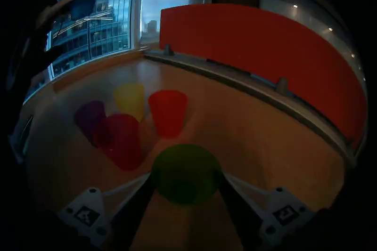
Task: Pour water
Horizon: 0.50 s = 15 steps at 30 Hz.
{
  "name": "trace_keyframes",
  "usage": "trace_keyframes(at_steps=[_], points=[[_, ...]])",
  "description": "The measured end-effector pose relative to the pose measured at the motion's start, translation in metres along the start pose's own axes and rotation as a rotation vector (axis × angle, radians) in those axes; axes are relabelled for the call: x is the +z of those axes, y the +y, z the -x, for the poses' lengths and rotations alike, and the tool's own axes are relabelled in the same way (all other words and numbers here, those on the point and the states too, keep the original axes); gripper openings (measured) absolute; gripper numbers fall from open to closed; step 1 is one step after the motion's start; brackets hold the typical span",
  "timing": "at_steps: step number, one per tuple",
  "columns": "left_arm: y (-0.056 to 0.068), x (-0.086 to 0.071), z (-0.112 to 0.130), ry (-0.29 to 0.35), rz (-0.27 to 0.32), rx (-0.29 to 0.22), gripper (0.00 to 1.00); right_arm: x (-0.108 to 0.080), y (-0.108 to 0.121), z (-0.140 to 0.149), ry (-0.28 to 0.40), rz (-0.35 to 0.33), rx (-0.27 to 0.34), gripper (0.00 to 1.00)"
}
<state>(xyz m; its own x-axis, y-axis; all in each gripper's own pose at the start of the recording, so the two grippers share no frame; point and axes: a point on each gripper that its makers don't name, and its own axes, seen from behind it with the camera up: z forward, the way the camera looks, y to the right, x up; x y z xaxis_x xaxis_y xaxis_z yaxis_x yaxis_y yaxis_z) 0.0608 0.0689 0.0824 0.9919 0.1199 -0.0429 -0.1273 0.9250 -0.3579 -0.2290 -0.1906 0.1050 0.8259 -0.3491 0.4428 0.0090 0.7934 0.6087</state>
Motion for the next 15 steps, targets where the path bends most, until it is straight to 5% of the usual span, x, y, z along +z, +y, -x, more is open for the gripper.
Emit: trace_keyframes(at_steps=[15], points=[[0.004, 0.0, 0.003, -0.012, 0.011, -0.019, 0.84, -0.037, -0.005, -0.047, 0.13, 0.006, -0.024, 0.92]])
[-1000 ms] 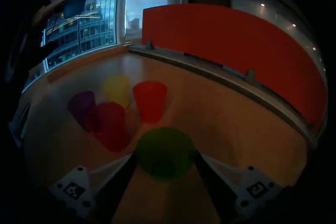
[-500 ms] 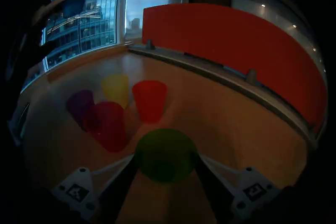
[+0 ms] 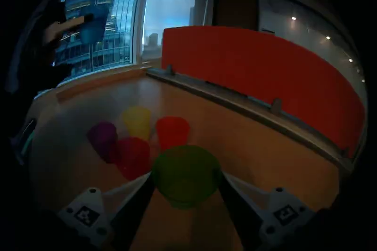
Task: Pour water
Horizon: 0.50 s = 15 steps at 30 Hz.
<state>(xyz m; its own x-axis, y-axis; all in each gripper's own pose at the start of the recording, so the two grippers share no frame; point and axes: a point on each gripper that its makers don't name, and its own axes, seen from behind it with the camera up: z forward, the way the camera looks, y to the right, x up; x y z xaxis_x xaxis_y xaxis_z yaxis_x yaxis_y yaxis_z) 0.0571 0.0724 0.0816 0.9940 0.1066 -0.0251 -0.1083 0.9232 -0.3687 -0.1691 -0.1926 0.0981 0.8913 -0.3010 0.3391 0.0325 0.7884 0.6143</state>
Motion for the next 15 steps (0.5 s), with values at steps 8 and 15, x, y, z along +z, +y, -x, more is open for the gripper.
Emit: trace_keyframes(at_steps=[8, 15], points=[[0.001, 0.002, -0.006, 0.017, 0.007, -0.039, 0.84, -0.015, -0.01, -0.032, 0.09, -0.01, -0.004, 0.92], [0.001, 0.004, -0.008, 0.027, 0.007, -0.058, 0.84, -0.026, -0.018, -0.057, 0.166, -0.013, -0.01, 0.92]])
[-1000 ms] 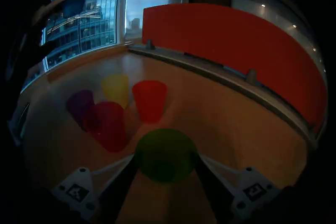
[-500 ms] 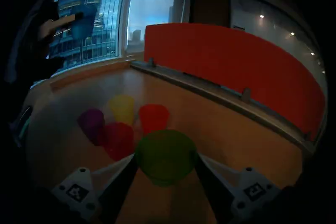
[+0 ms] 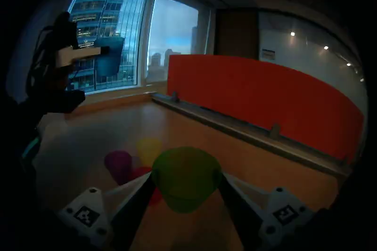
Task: Pour water
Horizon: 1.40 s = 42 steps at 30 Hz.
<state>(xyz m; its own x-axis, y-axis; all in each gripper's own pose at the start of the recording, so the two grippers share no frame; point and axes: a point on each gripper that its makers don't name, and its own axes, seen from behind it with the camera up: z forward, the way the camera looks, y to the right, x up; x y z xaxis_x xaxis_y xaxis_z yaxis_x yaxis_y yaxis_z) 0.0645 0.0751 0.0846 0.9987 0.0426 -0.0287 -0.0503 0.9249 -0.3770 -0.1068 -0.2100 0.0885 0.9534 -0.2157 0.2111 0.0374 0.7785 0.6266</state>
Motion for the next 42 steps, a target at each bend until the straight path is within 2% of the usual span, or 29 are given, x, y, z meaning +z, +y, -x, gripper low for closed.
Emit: trace_keyframes(at_steps=[15, 24, 42], points=[[0.007, 0.0, 0.006, -0.014, 0.018, 0.005, 0.84, -0.014, -0.007, -0.054, 0.182, -0.016, 0.025, 0.92], [0.009, -0.001, 0.01, -0.019, 0.028, 0.008, 0.84, -0.017, -0.006, -0.067, 0.216, -0.008, -0.006, 0.92], [0.011, 0.001, 0.016, -0.033, 0.037, 0.009, 0.84, -0.021, -0.016, -0.087, 0.229, -0.03, -0.042, 0.92]])
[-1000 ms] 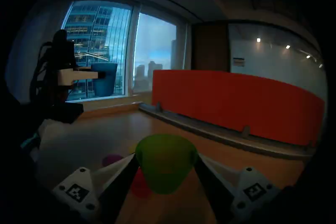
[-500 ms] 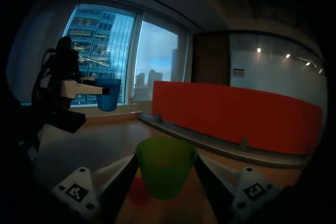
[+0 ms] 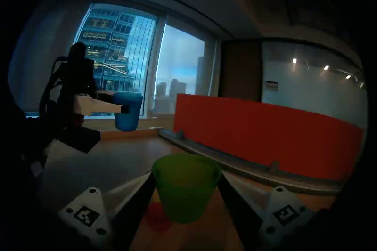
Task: Pour water
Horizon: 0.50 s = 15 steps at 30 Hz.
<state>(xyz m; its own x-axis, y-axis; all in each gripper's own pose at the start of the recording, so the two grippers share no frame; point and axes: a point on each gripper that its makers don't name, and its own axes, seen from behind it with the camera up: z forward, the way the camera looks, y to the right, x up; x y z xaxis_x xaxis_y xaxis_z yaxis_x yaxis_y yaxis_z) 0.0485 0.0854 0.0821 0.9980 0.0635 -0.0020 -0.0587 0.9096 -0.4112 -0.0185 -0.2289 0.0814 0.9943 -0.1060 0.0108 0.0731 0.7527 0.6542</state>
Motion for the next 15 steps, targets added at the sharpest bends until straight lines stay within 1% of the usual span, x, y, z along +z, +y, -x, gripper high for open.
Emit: trace_keyframes(at_steps=[6, 15], points=[[0.002, 0.0, -0.003, 0.006, 0.006, 0.004, 0.84, 0.003, -0.007, -0.005, 0.003, -0.02, -0.006, 0.92], [0.004, -0.006, -0.013, 0.028, 0.011, 0.023, 0.84, 0.011, -0.022, -0.012, 0.009, -0.064, 0.004, 0.92]])
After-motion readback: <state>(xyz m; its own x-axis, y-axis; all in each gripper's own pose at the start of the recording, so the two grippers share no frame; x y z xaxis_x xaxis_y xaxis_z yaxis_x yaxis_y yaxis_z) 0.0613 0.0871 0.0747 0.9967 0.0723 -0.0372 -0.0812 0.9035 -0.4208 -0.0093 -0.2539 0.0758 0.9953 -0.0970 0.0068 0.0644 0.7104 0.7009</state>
